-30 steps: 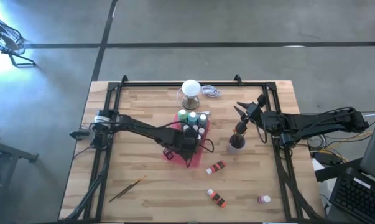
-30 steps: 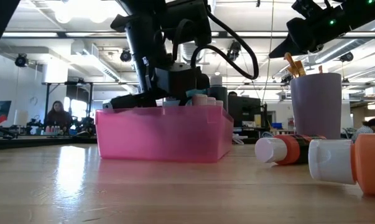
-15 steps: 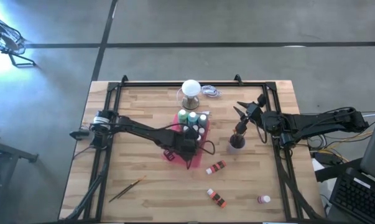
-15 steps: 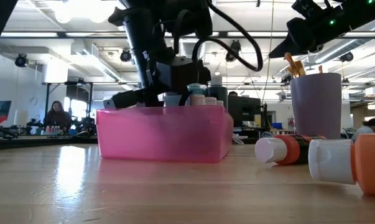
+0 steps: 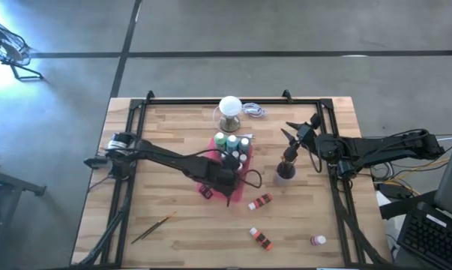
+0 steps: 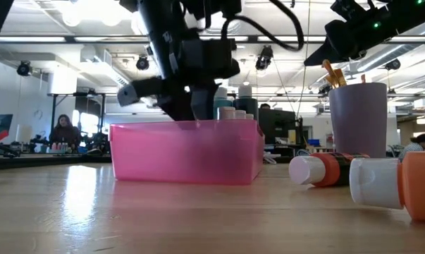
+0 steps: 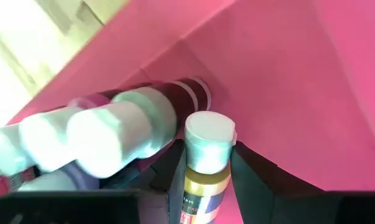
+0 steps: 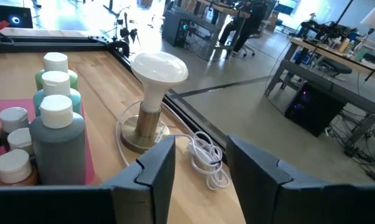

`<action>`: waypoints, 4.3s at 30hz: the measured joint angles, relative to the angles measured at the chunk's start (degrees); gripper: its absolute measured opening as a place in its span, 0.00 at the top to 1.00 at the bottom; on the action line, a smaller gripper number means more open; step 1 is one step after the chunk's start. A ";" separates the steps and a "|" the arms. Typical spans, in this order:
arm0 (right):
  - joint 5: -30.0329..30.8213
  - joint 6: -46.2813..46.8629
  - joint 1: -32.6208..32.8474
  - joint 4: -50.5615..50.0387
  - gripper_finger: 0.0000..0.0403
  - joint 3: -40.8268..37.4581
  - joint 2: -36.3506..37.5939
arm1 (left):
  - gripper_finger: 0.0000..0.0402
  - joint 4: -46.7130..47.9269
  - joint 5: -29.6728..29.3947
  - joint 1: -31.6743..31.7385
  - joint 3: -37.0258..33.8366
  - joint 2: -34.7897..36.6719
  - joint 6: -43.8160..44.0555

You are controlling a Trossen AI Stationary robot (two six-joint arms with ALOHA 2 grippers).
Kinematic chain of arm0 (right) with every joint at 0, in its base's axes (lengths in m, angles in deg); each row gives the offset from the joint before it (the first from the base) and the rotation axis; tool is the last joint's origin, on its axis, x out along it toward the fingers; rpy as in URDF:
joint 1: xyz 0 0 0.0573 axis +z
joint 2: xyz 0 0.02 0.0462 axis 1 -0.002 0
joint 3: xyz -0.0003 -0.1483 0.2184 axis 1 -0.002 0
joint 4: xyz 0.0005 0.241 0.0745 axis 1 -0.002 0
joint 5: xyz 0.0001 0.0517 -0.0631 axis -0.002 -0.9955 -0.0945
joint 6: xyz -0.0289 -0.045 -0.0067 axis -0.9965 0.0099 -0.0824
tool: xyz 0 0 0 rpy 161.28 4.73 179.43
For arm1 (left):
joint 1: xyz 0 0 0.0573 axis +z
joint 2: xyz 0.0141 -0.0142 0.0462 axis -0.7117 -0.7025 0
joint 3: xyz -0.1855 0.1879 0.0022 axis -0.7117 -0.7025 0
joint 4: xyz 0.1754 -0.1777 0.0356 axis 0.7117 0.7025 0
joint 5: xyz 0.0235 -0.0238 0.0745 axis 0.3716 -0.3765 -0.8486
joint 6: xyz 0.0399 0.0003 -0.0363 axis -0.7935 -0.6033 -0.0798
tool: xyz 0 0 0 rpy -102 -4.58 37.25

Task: Pick & Place Paint Supplies
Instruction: Adjust the small yellow paint bottle in the red bin, then put the orange paintbrush into the purple cup

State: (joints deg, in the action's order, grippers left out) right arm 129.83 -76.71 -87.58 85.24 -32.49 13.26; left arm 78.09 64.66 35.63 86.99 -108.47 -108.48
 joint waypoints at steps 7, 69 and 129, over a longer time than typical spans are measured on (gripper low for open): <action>0.00 0.00 0.02 0.00 0.66 -0.19 -0.02 | 0.72 -2.80 5.03 0.06 -0.25 2.16 5.18; 0.00 1.51 -0.86 1.47 0.81 -2.14 0.02 | 0.72 -67.04 -11.41 6.67 -49.93 31.89 52.96; -0.02 1.49 -0.83 1.73 0.75 -2.69 0.00 | 0.45 -79.42 -13.49 7.52 -53.24 20.81 53.67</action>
State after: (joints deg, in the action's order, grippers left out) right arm 129.81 -75.22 -88.41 86.97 -35.18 13.26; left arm -1.33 51.17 43.15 33.75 -87.66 -54.81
